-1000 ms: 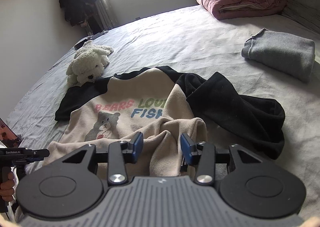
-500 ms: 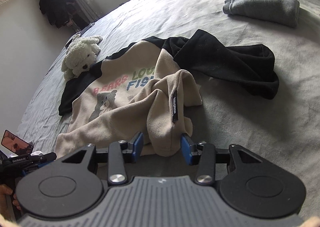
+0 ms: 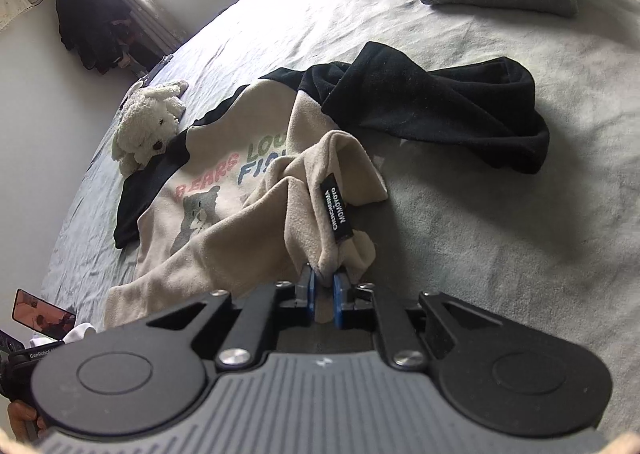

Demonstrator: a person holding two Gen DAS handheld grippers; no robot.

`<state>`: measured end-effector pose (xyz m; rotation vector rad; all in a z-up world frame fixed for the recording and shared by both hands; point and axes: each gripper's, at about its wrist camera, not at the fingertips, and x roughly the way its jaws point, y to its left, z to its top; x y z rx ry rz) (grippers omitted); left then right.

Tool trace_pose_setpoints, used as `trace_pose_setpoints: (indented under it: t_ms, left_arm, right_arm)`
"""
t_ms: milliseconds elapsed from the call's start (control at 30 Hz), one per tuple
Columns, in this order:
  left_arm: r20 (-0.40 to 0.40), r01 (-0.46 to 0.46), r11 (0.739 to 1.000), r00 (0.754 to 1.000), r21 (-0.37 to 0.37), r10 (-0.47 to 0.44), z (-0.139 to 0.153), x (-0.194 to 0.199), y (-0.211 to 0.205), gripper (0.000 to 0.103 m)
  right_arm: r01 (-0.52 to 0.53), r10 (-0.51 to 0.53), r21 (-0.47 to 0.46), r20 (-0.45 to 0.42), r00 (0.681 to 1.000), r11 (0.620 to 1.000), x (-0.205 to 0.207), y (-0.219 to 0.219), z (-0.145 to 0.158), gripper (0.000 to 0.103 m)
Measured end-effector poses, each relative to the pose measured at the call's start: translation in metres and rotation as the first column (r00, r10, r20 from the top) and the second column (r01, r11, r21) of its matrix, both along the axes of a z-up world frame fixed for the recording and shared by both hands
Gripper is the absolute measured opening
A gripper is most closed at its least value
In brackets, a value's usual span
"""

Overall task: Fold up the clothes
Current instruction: 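Lift the hem with both grippers and pull it taut, then lay the hem flat on the bed and open both grippers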

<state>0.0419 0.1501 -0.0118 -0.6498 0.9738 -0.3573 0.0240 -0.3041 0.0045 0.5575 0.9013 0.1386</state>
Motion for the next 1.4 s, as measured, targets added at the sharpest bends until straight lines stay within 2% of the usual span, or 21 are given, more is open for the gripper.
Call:
trace_pose_setpoints:
  t_ms: [200,433,567,700,833,867,1033,1200,1267,1300,1367,1400]
  left_arm:
    - [0.022,0.021,1.0,1.0,0.017,-0.021,0.033,-0.022,0.006,0.008]
    - [-0.007,0.053,0.998,0.999,0.042,-0.052,0.046,-0.061,0.013,0.008]
    - [-0.009,0.076,0.995,0.997,0.066,-0.075,0.045,-0.085,0.017,0.008]
    - [-0.03,0.074,0.99,0.997,0.121,-0.071,0.035,-0.098,0.017,0.008]
    - [-0.047,0.079,0.988,0.996,0.132,-0.073,0.029,-0.108,0.019,0.007]
    - [-0.046,0.086,0.987,0.996,0.135,-0.081,0.029,-0.111,0.018,0.0]
    - [-0.039,0.102,0.981,0.995,0.166,-0.097,0.025,-0.12,0.019,0.0]
    - [-0.053,0.051,0.982,0.998,0.181,-0.042,0.013,-0.117,0.026,0.005]
    - [-0.048,0.03,0.981,0.999,0.192,-0.021,0.012,-0.114,0.027,0.021]
    - [-0.039,0.02,0.979,0.999,0.205,-0.012,0.013,-0.112,0.028,0.026]
    - [-0.022,0.004,0.974,1.0,0.226,0.001,0.014,-0.107,0.029,0.032]
    - [-0.016,-0.005,0.972,1.0,0.235,0.009,0.015,-0.104,0.03,0.033]
  right_arm:
    - [-0.001,0.002,-0.028,0.021,1.0,1.0,-0.028,-0.019,0.034,0.011]
    - [-0.046,0.047,-0.074,0.009,0.999,0.996,-0.065,-0.026,0.061,0.007]
    - [-0.072,0.072,-0.099,-0.002,0.997,0.992,-0.09,-0.028,0.062,0.005]
    - [-0.075,0.073,-0.117,-0.016,0.997,0.99,-0.106,-0.029,0.054,0.004]
    - [-0.064,0.06,-0.154,-0.03,0.998,0.986,-0.118,-0.029,0.05,0.001]
    - [-0.06,0.057,-0.17,-0.024,0.998,0.984,-0.121,-0.03,0.051,0.001]
    - [-0.046,0.041,-0.178,-0.027,0.999,0.983,-0.128,-0.039,0.05,0.001]
    - [-0.044,0.036,-0.138,-0.059,0.998,0.99,-0.127,-0.036,0.036,0.013]
    - [-0.053,0.043,-0.13,-0.075,0.996,0.99,-0.125,-0.032,0.029,0.014]
    - [-0.056,0.045,-0.126,-0.085,0.995,0.99,-0.124,-0.03,0.025,0.016]
    - [-0.056,0.044,-0.121,-0.102,0.994,0.991,-0.121,-0.028,0.018,0.034]
    - [-0.056,0.043,-0.12,-0.109,0.993,0.991,-0.119,-0.027,0.014,0.036]
